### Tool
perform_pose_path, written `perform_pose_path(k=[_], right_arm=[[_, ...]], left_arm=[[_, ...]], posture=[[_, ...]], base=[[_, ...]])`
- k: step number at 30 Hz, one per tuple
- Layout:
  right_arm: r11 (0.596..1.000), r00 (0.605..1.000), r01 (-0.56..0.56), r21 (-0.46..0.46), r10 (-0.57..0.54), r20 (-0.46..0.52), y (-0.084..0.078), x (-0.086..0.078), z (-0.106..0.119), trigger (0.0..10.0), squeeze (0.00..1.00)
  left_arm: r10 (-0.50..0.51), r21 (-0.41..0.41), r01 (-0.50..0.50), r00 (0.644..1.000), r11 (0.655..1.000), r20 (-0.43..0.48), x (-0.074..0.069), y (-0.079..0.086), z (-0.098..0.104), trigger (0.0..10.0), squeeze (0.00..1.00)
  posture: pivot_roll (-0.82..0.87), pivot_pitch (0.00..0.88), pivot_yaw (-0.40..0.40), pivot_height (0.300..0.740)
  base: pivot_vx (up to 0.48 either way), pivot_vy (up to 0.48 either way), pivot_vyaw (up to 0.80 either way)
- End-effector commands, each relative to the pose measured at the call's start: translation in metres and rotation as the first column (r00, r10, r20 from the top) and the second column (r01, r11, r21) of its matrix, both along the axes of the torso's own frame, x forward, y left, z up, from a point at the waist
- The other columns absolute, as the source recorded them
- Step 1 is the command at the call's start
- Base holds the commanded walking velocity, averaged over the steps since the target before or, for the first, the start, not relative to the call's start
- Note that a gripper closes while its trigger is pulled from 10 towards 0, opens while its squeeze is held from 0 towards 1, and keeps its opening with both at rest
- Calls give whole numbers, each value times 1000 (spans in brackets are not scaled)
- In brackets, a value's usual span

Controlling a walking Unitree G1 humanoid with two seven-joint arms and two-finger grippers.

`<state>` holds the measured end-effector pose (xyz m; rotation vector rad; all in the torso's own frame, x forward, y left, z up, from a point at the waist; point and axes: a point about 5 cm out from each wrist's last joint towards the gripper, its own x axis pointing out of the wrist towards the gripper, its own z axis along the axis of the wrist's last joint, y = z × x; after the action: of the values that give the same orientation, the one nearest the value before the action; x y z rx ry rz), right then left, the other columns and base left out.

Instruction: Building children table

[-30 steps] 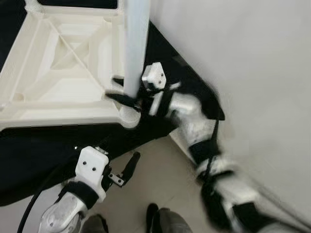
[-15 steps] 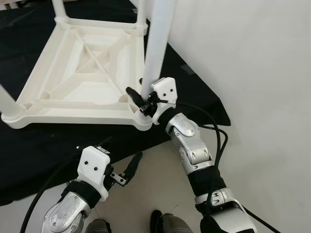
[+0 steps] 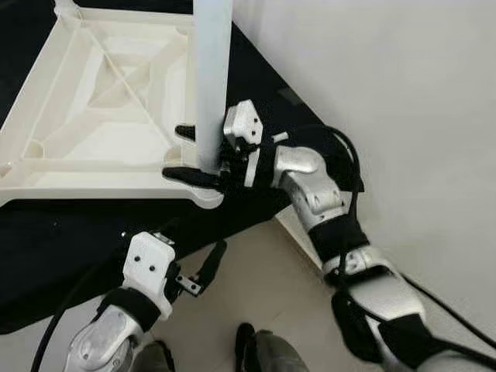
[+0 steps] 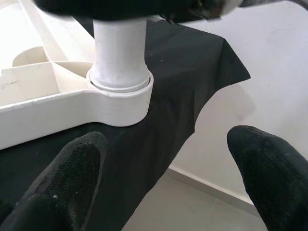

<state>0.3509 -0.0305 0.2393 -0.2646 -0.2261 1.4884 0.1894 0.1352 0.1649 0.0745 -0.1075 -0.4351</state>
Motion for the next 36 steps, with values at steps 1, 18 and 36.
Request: perform_pose_path(k=[1, 18, 36], right_arm=[[994, 996, -83, -66, 81, -30, 4, -4, -8, 10000, 0], [913, 909, 396, -95, -405, -102, -3, 20, -51, 0, 0], [658, 632, 753, 25, -713, -304, 26, -14, -79, 10000, 1000]], left_arm=[[-3, -4, 3, 1000, 1000, -31, -3, -2, -6, 10000, 0], [-5, 1, 5, 999, 1000, -37, -6, -1, -6, 10000, 0], [-2, 2, 2, 1000, 1000, -24, 3, 3, -6, 10000, 0]], posture=[[205, 263, -155, 740], [200, 265, -154, 740], [184, 229, -139, 740]], base=[[0, 0, 0], [0, 0, 0], [0, 0, 0]])
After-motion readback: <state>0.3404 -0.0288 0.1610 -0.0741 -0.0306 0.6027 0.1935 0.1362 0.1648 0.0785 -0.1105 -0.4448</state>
